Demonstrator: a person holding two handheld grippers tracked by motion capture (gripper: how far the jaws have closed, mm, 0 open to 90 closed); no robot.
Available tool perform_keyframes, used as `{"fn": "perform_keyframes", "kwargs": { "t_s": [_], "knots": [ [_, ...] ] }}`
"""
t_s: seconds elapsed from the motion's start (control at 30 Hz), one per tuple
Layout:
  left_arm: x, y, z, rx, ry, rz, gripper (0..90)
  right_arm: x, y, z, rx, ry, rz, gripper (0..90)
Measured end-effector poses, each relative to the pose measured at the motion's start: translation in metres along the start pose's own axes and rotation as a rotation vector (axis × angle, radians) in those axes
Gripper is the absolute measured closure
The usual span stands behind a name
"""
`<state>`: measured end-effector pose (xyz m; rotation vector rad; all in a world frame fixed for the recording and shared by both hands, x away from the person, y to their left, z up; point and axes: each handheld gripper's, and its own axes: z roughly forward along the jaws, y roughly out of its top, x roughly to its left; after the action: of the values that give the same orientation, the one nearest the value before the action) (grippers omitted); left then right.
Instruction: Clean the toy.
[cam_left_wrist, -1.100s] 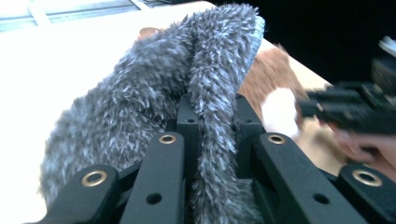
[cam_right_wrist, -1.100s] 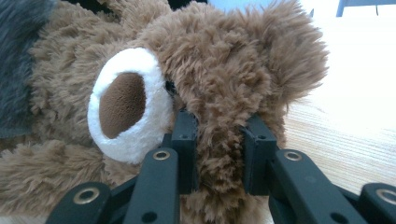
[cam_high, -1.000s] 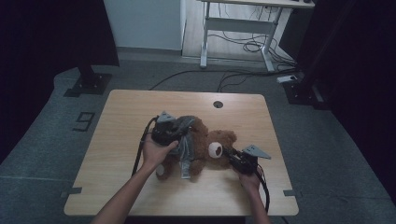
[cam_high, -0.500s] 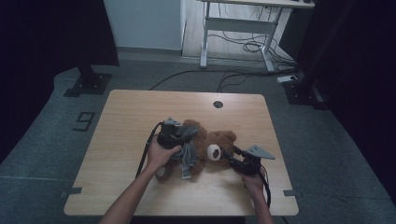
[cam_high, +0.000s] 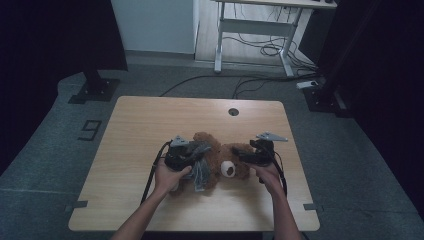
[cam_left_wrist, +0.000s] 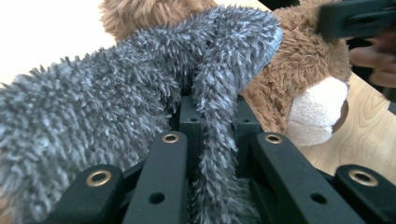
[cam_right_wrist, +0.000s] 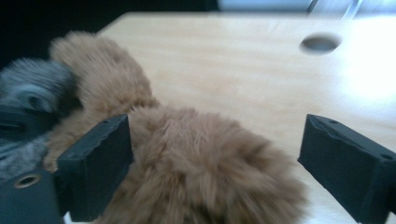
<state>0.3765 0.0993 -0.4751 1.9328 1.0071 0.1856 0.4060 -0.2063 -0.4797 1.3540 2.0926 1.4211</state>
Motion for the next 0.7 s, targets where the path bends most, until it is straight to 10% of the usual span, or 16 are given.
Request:
{"fn": "perform_keyframes", "kwargs": {
  "t_s": [0.2,0.4,0.7],
  "knots": [
    [-0.007,-0.012,-0.009,-0.014,-0.026,0.021,79.1,0.003,-0.022,0.008,0.083,0.094,0.055,9.9],
    [-0.011,-0.019,-0.027,-0.046,-0.085,-0.014,77.4,0.011,-0.043,-0.006,0.024,0.083,-0.001,28.2],
    [-0.035,0.026,-0.045,-0.073,-0.056,0.077,76.1,0.022,-0.056,-0.013,-0.04,0.059,-0.084,40.8]
  ]
}}
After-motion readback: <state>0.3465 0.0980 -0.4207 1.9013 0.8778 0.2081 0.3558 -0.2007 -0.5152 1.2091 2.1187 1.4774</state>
